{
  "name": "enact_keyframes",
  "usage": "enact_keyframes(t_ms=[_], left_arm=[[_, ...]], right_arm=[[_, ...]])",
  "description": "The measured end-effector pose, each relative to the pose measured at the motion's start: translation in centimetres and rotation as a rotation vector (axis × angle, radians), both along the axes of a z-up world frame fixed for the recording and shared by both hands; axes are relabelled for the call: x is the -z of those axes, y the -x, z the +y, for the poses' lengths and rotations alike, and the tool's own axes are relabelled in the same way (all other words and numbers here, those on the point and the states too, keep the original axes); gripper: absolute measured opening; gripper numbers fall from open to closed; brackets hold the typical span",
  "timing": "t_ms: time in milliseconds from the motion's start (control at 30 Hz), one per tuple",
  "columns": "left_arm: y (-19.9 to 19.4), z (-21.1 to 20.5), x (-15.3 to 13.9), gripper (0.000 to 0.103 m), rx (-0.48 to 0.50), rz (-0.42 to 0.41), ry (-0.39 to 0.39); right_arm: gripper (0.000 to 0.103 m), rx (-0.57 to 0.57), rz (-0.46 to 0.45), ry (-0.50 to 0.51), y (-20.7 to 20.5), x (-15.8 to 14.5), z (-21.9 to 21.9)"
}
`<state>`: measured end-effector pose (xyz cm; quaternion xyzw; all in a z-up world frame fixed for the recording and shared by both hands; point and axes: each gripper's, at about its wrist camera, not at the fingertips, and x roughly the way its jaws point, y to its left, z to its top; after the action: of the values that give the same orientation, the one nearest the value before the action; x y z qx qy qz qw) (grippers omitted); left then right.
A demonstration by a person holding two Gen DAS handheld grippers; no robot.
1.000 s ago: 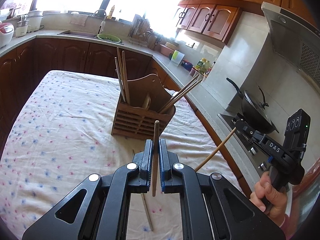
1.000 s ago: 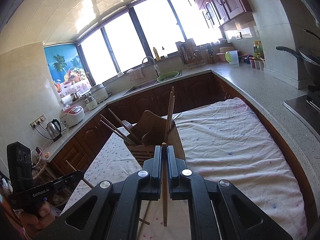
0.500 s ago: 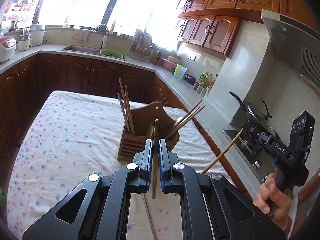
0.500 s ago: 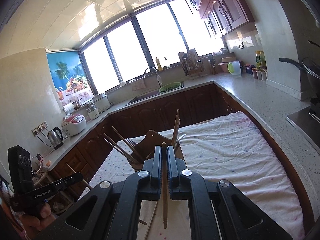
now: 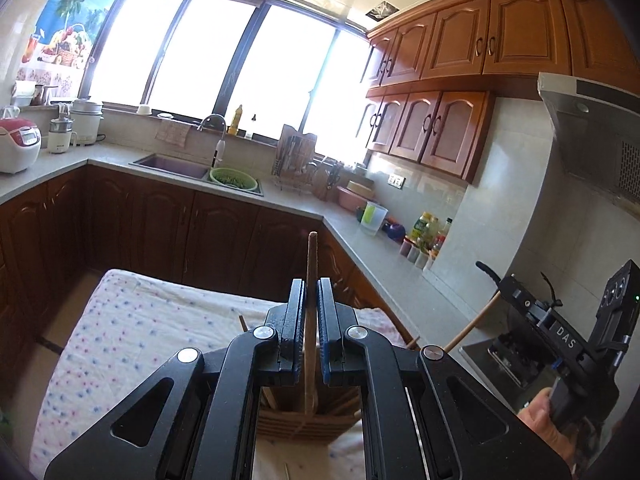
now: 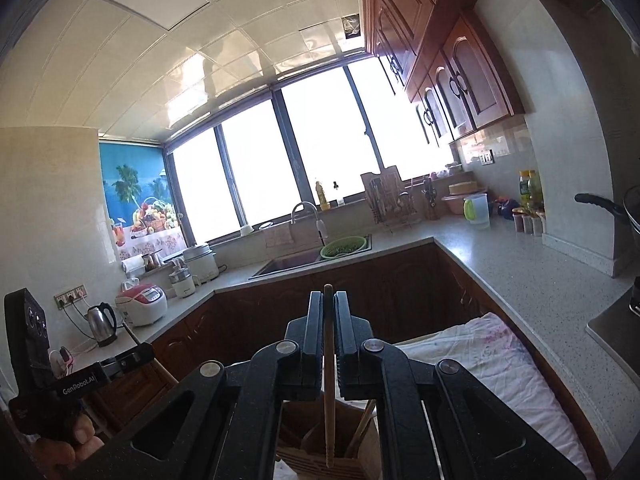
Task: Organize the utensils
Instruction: 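Lift both bamboo chopsticks and lower them into the wooden holder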
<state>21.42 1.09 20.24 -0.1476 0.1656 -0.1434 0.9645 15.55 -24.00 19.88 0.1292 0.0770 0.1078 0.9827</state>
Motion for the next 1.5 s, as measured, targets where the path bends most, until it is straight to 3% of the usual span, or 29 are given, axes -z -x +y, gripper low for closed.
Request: enact_keyframes(t_ms=[433, 933, 1500], left_arm=[[-2.3, -2.2, 5.8, 0.005, -0.036, 0.040, -0.046], [-3.1, -2.7, 11.3, 0.006, 0.000, 0.177, -0.095], [-3.1, -2.6, 11.2, 0.006, 0.005, 0.190, -0.092]], right_arm=[[0.005, 0.050, 0.030, 0.029, -2.9, 4.5, 1.0], [0.005, 0.023, 0.189, 0.039, -4.5, 9.7, 1.3], [0.009, 0.028, 0.221, 0.026, -4.7, 9.8, 1.0]])
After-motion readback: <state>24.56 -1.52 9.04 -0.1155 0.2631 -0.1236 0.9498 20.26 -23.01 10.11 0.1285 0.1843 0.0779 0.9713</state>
